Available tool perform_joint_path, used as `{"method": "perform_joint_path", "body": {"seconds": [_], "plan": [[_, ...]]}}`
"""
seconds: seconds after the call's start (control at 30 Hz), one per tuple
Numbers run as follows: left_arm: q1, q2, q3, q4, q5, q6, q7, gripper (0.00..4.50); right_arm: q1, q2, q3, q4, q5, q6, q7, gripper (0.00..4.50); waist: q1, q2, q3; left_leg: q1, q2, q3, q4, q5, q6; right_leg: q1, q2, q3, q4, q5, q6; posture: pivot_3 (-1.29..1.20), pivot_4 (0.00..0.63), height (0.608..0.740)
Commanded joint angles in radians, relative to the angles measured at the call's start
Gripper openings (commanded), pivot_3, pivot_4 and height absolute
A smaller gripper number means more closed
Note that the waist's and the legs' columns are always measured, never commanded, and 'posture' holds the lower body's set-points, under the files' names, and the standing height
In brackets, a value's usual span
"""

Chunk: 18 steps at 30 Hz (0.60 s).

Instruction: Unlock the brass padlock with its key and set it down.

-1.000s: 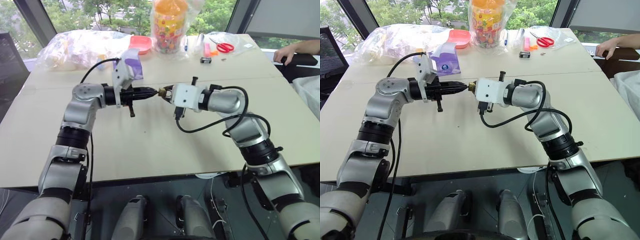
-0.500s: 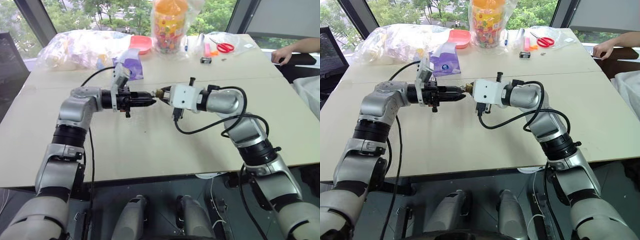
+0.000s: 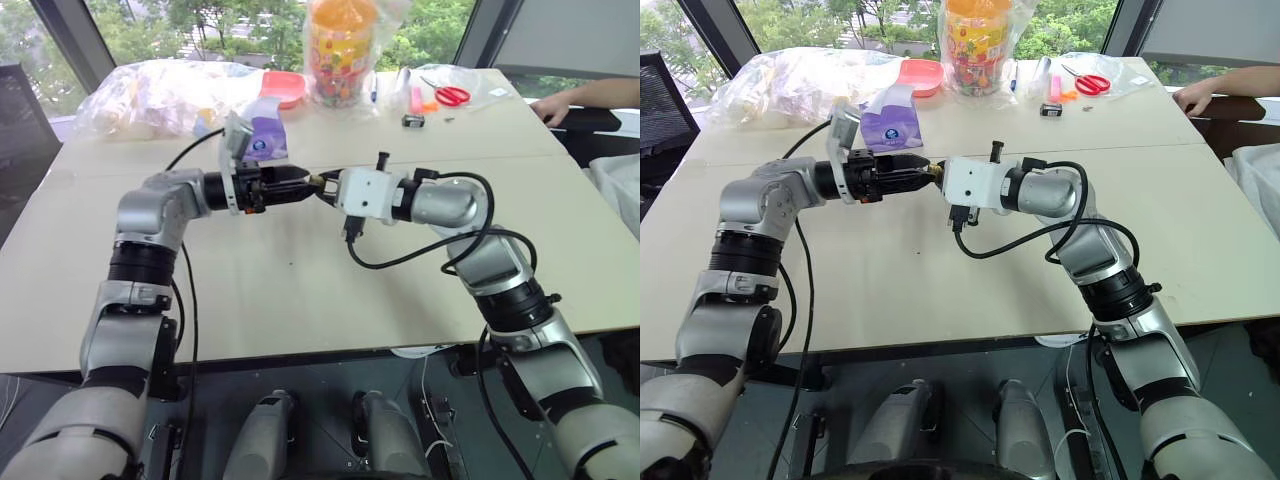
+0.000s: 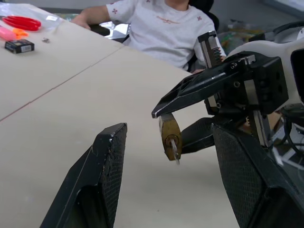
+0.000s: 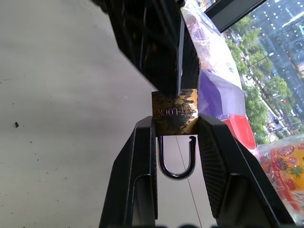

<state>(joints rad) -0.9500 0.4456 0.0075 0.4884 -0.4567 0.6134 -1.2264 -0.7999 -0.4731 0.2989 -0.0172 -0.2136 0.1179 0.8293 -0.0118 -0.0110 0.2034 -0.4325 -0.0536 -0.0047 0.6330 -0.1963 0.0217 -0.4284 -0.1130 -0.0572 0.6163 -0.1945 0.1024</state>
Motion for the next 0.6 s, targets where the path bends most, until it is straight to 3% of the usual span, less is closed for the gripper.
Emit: {"method": "perform_joint_path", "body": {"seconds": [0.03, 0.23, 0.47, 0.6], "plan": [[-0.037, -0.004, -0.006, 0.004, 0.014, -0.035, -0.009, 2.37, -0.029, 0.006, -0.013, -0.052, 0.001, -0.012, -0.015, 0.68, -0.001, 0.0, 0.0, 0.0, 0.0, 0.0, 0.0, 0.0, 0.0, 0.0, 0.0, 0.0, 0.0, 0.0, 0.0, 0.0, 0.15, 0.74], [-0.046, -0.017, -0.012, 0.023, 0.025, -0.052, -0.015, 0.02, -0.023, 0.007, -0.013, -0.072, -0.001, 0.001, -0.018, 0.68, 0.0, 0.0, 0.0, 0.0, 0.0, 0.0, 0.0, 0.0, 0.0, 0.0, 0.0, 0.0, 0.0, 0.0, 0.0, 0.0, 0.15, 0.74], [-0.043, -0.025, -0.02, 0.023, 0.033, -0.057, -0.005, 0.02, -0.017, 0.008, -0.013, -0.086, 0.004, 0.013, -0.012, 0.68, 0.0, 0.0, 0.0, 0.0, 0.0, 0.0, 0.0, 0.0, 0.0, 0.0, 0.0, 0.0, 0.0, 0.0, 0.0, 0.0, 0.15, 0.74], [-0.036, -0.033, -0.002, 0.025, 0.024, -0.054, 0.012, 0.0, -0.011, 0.007, -0.019, -0.088, 0.021, 0.028, -0.001, 2.63, 0.001, 0.0, 0.0, 0.0, 0.0, 0.0, 0.0, 0.0, 0.0, 0.0, 0.0, 0.0, 0.0, 0.0, 0.0, 0.0, 0.15, 0.74]]}}
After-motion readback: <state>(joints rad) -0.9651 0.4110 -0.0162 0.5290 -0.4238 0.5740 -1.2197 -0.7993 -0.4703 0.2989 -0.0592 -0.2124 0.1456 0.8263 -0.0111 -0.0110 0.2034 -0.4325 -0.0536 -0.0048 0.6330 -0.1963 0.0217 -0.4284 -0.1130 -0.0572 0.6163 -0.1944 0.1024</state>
